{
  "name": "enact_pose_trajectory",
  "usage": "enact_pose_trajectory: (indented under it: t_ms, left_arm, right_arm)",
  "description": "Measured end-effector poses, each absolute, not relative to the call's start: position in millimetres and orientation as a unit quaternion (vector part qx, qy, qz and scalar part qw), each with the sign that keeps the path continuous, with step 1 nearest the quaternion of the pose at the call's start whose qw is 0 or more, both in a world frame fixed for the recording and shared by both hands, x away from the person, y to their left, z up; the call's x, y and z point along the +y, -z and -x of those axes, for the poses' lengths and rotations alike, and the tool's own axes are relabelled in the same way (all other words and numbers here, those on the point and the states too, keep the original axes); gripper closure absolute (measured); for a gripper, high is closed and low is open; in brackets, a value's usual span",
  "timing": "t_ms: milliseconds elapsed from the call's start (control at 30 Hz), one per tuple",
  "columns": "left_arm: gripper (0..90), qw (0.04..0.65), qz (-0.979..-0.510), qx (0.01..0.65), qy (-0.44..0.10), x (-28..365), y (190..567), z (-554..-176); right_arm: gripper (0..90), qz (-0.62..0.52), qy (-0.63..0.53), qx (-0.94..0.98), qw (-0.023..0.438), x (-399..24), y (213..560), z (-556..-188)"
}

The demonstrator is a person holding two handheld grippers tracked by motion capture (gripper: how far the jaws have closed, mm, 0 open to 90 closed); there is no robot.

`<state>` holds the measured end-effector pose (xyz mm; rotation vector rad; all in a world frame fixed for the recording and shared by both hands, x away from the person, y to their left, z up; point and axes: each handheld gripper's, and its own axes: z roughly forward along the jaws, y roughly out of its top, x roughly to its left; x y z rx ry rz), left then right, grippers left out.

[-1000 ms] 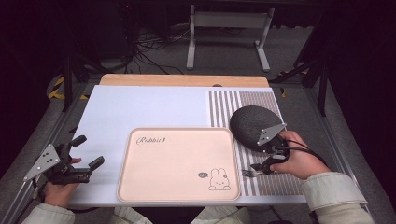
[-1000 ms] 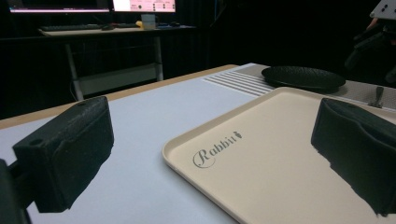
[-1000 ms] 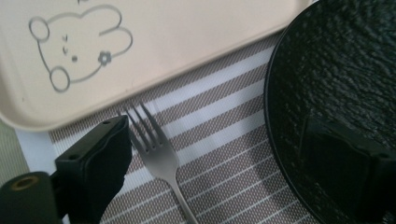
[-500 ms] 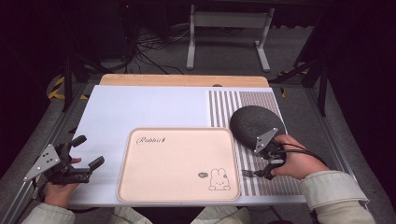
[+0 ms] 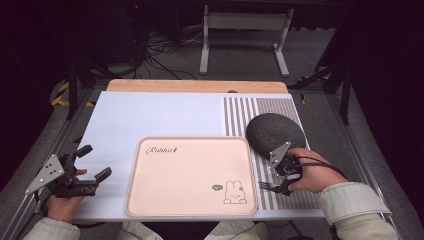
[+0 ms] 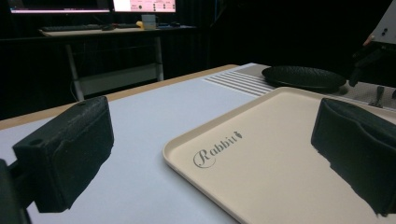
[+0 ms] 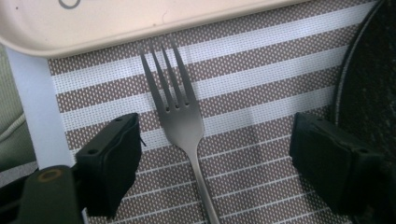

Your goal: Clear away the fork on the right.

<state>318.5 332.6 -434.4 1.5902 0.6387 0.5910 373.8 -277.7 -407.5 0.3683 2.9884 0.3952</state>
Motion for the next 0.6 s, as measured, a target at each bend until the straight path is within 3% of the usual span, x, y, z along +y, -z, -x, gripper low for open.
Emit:
enact_pose_trajectory:
  t_ms: [233,333,600]
  left_arm:
    - [0.1,0.617,-0.691,0.277,-0.257,332.5,434.4,-318.4]
    - [0.0,0.617,-0.691,0.277,-0.256,332.5,434.4,-318.5]
    - [0.0,0.617,-0.691,0.277,-0.256,332.4,434.4,-318.4]
  right_arm:
    - [31.8,-0.106,-0.102,0.988,0.044,-275.7,411.1,-373.4]
    - [43.6,-0.095,-0.073,0.992,0.034,-276.9,411.9,-373.1]
    - [60.4,-0.074,-0.027,0.997,0.018,-277.2,412.6,-373.2]
